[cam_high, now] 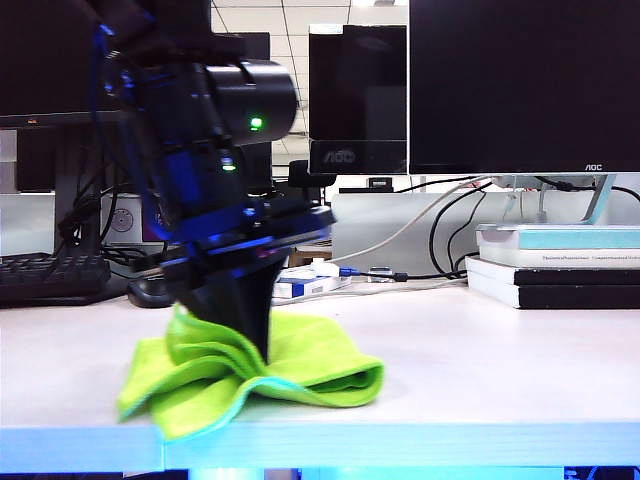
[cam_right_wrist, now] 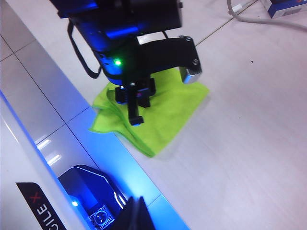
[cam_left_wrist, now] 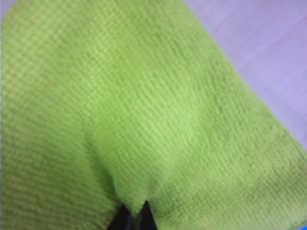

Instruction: Wipe the table from left to right using the rag.

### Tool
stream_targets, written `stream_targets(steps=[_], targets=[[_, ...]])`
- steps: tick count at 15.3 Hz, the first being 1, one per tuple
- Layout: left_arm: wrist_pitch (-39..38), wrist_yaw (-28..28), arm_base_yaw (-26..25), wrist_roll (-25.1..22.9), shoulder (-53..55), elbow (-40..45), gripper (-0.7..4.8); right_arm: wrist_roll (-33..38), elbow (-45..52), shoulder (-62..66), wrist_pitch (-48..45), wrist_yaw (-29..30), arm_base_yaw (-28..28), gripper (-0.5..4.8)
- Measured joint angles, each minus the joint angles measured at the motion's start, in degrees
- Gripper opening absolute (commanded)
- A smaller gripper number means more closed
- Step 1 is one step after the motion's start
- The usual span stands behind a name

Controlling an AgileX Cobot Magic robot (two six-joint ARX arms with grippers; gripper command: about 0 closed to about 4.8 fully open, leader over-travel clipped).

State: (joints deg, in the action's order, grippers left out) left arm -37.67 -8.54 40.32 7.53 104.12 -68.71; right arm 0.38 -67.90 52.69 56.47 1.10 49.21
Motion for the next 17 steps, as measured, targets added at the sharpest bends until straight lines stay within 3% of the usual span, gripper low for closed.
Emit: stream_targets(steps=[6,13,17], targets=[[-1.07,0.61,1.66,0.07,4.17,-8.57,-0.06,-0.02,0.00,0.00,0.00,0.00,0.00,-0.02],[-1.97,1.53,6.34,0.04,7.65,-10.14,-0.06,0.00,-0.74,-1.22,7.26,-7.67,-0.09,-0.01],[-0.63,1.64,7.23,0.26,8.24,-10.60,-0.06,2.62,-1.33,-3.58,9.42,-7.85,-0.15,-0.01]])
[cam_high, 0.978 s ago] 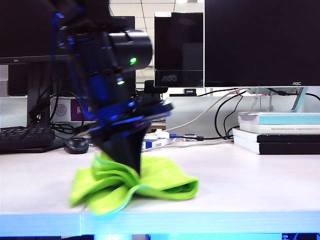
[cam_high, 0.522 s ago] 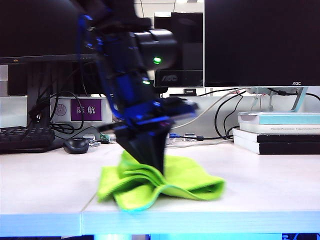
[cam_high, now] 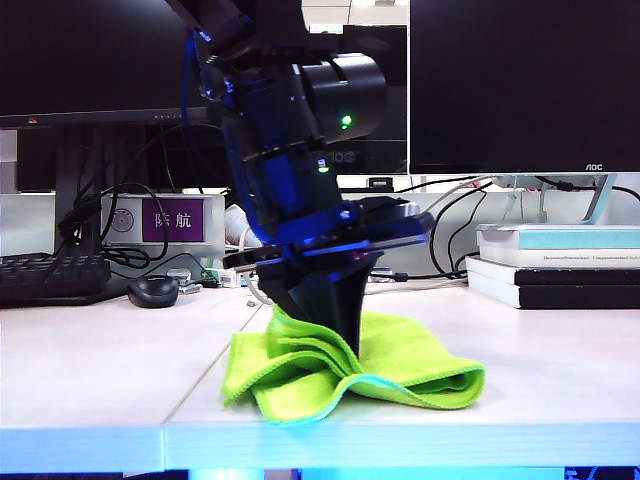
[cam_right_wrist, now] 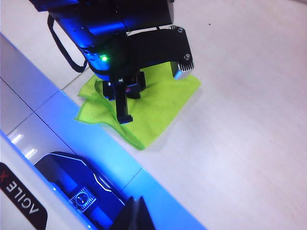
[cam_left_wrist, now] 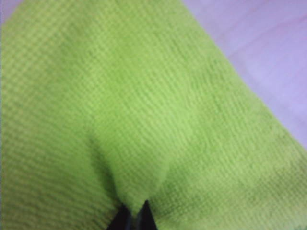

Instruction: Wipe the table from left to right using the rag.

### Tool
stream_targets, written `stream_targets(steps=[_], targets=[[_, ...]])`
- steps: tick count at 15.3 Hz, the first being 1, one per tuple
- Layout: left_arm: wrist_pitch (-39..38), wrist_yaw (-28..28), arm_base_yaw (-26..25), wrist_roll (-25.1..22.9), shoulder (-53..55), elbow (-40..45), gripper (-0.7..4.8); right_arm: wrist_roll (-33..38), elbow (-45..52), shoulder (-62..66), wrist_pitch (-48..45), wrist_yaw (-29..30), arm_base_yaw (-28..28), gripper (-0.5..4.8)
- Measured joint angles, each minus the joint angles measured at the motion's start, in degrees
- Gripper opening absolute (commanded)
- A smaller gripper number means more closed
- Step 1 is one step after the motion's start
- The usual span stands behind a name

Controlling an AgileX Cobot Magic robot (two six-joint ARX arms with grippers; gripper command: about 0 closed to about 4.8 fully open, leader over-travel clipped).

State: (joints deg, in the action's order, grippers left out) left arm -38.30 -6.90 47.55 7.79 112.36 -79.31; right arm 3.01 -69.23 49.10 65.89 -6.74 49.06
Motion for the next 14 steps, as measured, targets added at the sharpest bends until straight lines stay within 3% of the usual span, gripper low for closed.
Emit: stream_targets(steps=[10,14], targets=[[-4.52,-1.70,4.35,0.00,10.60,-16.81,-0.06,0.70,-1.86,-0.74,6.25,-3.41,-0.20,-0.02],[-5.27,-1.92,6.47,0.00,13.55,-20.94,-0.06,1.31,-2.14,-1.27,11.74,-5.20,-3.08,-0.01]])
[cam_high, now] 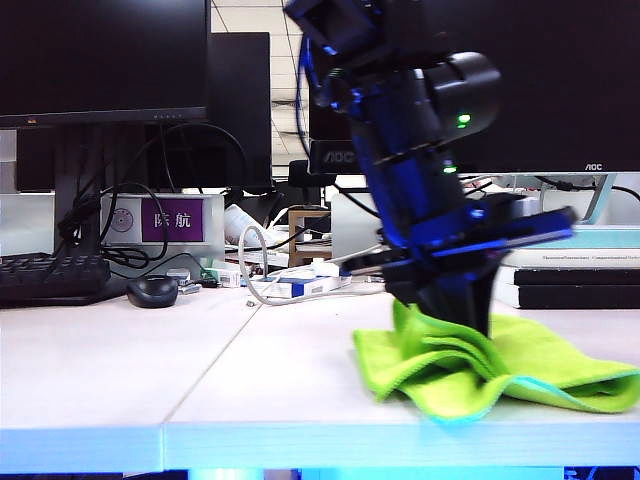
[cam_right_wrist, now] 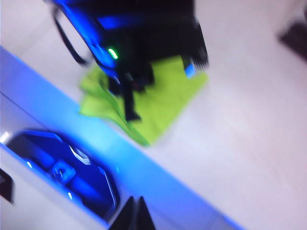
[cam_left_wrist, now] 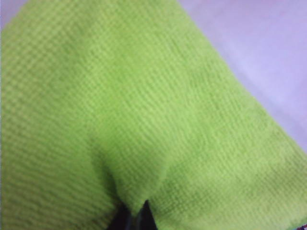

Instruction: Wipe the table from left to right using the rag.

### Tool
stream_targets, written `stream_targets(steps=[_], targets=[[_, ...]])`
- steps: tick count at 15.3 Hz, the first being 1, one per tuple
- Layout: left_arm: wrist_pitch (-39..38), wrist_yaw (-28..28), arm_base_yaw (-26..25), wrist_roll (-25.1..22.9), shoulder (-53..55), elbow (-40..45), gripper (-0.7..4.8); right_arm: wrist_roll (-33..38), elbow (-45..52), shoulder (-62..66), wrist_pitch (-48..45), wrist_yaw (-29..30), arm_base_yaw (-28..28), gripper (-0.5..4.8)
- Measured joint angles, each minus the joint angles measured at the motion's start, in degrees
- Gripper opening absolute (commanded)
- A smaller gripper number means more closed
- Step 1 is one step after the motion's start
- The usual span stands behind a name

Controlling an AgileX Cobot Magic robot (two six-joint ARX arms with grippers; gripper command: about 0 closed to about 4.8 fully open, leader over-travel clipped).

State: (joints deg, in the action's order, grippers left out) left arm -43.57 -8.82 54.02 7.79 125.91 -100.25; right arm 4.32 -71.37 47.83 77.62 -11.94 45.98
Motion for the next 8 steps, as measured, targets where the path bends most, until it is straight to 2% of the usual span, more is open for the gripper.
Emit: stream_targets(steps=[8], targets=[[3.34,-1.51,2.21,1.11,2.01,-1.73,-0.06,2.82,-0.13,-2.80,1.95,0.07,-12.22,-0.01]])
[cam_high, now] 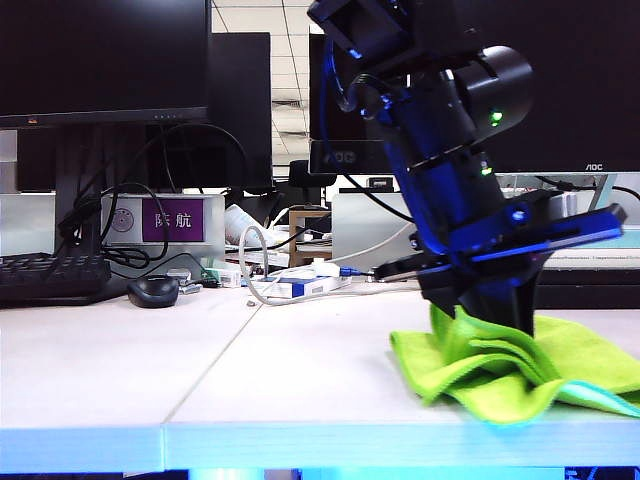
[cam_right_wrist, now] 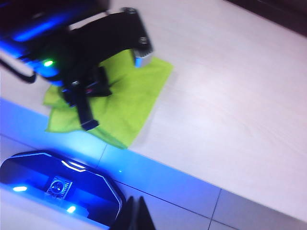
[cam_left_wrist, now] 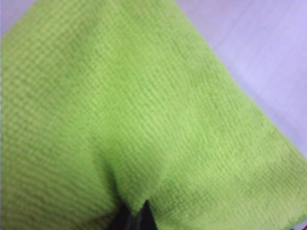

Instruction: Wipe the table from left to right using the rag.

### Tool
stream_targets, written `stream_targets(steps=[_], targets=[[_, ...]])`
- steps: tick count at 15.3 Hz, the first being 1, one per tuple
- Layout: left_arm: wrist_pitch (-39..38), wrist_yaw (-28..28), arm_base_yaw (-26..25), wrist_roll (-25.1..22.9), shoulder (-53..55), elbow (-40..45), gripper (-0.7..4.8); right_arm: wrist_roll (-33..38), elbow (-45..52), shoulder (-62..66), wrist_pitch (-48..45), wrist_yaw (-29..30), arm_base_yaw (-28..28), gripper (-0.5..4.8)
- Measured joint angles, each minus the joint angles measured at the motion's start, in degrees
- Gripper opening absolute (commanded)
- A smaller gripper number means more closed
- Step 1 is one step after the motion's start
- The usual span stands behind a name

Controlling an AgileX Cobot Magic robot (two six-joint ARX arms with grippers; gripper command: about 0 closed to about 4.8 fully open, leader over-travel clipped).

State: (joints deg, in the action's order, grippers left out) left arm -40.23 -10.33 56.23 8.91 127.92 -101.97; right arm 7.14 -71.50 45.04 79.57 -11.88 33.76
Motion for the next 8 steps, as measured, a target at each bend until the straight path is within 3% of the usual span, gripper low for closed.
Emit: stream_targets(steps=[5,8], targets=[[1.44,-0.22,0.24,1.29,0.63,-0.52,-0.06,0.02,0.00,0.00,0.00,0.13,-0.26,-0.01],[0.20,-0.63,0.74,1.68,3.30,-5.05,-0.06,0.02,0.00,0.00,0.00,0.11,-0.26,-0.01]])
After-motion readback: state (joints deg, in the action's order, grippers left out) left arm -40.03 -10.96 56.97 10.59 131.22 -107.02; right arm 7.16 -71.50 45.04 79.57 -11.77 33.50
